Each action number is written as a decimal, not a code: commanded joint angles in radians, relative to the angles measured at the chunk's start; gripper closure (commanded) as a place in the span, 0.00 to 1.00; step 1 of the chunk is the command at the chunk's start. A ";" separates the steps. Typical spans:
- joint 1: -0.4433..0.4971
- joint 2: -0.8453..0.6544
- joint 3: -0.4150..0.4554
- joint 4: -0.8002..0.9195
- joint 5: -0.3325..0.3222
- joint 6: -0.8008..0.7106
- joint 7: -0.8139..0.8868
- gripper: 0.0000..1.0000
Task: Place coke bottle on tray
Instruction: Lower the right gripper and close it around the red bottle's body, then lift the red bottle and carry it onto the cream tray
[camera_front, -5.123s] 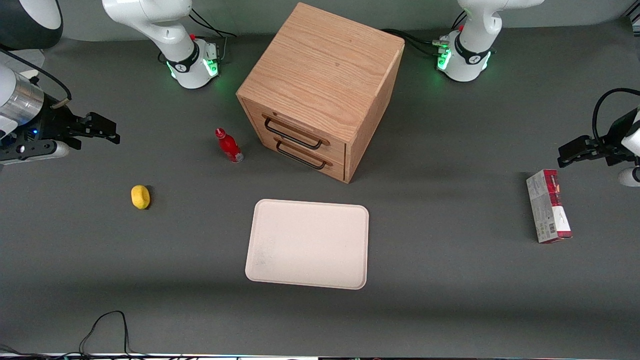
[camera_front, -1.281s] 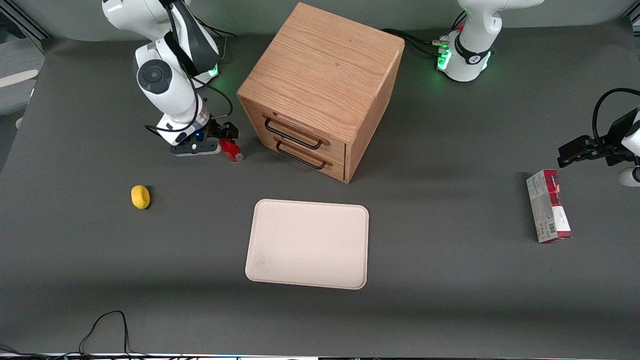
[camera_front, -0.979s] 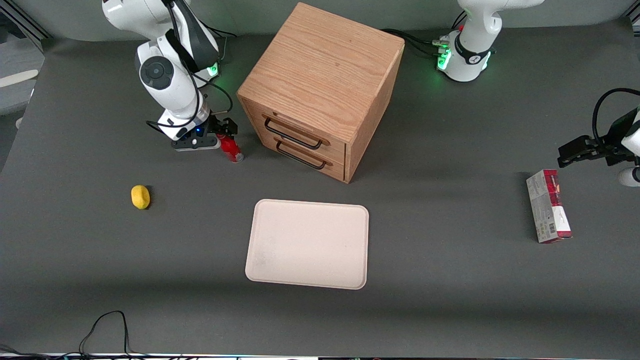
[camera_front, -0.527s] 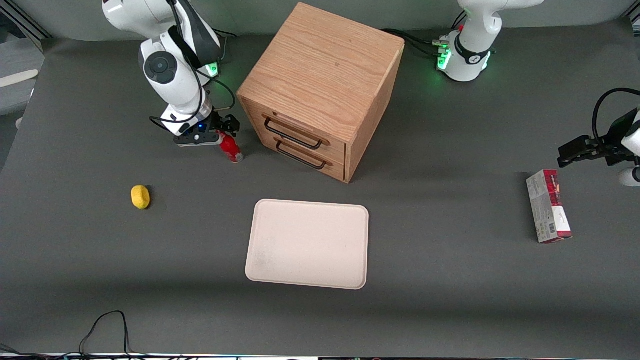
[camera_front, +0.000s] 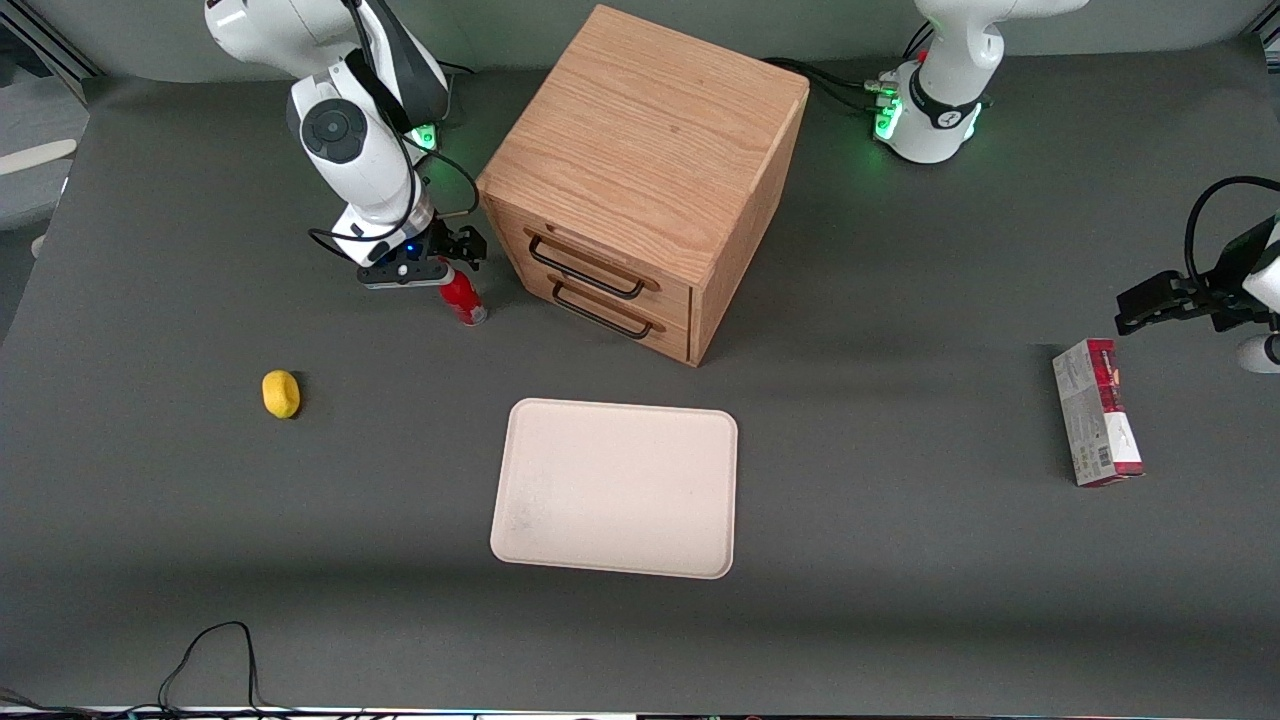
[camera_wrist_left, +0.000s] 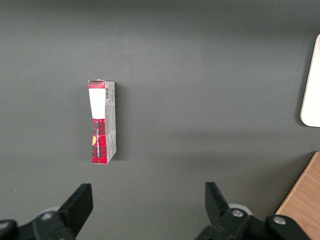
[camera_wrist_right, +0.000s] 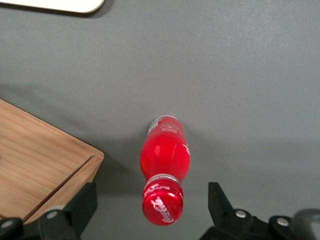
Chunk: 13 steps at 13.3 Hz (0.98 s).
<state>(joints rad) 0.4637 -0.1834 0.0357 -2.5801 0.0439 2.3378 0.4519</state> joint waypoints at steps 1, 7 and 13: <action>0.009 -0.039 -0.005 -0.025 0.005 0.017 0.010 1.00; 0.006 -0.042 -0.011 -0.012 0.004 -0.015 0.008 1.00; -0.020 -0.019 -0.055 0.367 0.002 -0.344 0.016 1.00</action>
<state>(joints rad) 0.4491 -0.2119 0.0072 -2.3971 0.0444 2.1431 0.4534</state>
